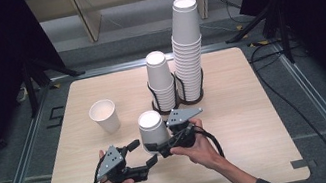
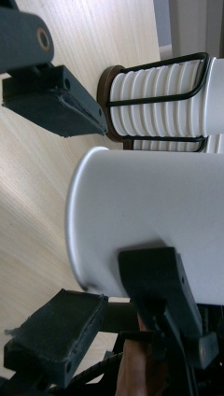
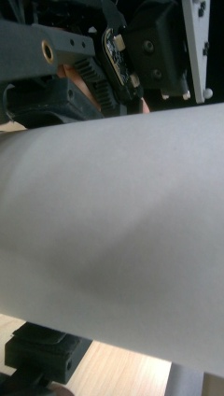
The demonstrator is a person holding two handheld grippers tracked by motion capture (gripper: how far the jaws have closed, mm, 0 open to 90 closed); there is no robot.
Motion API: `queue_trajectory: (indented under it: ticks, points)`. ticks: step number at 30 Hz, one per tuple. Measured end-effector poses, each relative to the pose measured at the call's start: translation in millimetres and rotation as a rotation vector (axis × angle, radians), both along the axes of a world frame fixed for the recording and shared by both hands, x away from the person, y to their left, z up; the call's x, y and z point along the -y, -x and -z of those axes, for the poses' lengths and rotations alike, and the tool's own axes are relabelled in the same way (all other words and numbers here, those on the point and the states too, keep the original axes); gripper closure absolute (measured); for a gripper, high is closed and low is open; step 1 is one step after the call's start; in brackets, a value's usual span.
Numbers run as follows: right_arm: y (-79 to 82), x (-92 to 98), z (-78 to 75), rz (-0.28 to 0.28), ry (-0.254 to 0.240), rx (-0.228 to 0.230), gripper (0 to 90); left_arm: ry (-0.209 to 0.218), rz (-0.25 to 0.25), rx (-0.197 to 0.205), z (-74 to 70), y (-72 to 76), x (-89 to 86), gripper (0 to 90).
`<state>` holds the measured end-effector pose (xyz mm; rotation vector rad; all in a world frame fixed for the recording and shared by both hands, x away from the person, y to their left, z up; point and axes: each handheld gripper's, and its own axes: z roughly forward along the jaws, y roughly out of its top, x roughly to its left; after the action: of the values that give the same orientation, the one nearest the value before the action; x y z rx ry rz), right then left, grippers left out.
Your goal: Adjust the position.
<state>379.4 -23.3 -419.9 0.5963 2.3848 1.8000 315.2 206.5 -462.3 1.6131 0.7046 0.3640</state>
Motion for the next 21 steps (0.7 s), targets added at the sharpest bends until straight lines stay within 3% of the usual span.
queue_trajectory:
  ticks: [2, 7, 10, 11, 13, 18, 19, 21]
  points:
    - [0.9, -1.7, 0.0, -0.006, -0.002, -0.001, 18.2, 0.012, 0.01, 0.007, 1.4, -1.1, 2.2, 12.2]
    - [3.4, -7.3, 1.6, -0.007, -0.002, -0.004, 18.3, -0.033, -0.009, 0.002, 2.1, -0.7, 7.9, 5.5]
    - [5.4, -11.2, 2.6, -0.016, -0.01, -0.016, 18.3, -0.03, -0.013, -0.001, 3.8, -2.2, 11.4, 0.6]
    - [6.1, -13.5, 3.6, -0.015, -0.021, -0.011, 18.3, -0.011, -0.006, 0.007, 5.1, -3.8, 13.1, 0.4]
    - [8.2, -15.8, 3.6, -0.02, -0.01, -0.02, 18.3, -0.019, -0.016, -0.007, 4.3, -3.2, 13.3, 0.0]
    - [8.6, -18.5, 5.4, -0.03, -0.025, -0.015, 18.3, -0.023, -0.017, 0.002, 3.6, -3.0, 12.4, 0.0]
    - [8.6, -18.5, 5.5, -0.036, -0.027, -0.022, 18.3, 0.004, -0.013, 0.013, 4.5, -3.8, 13.4, 0.0]
    - [8.9, -18.3, 5.6, -0.031, -0.024, -0.017, 18.2, -0.007, -0.02, 0.006, 3.4, -2.3, 12.3, 0.0]
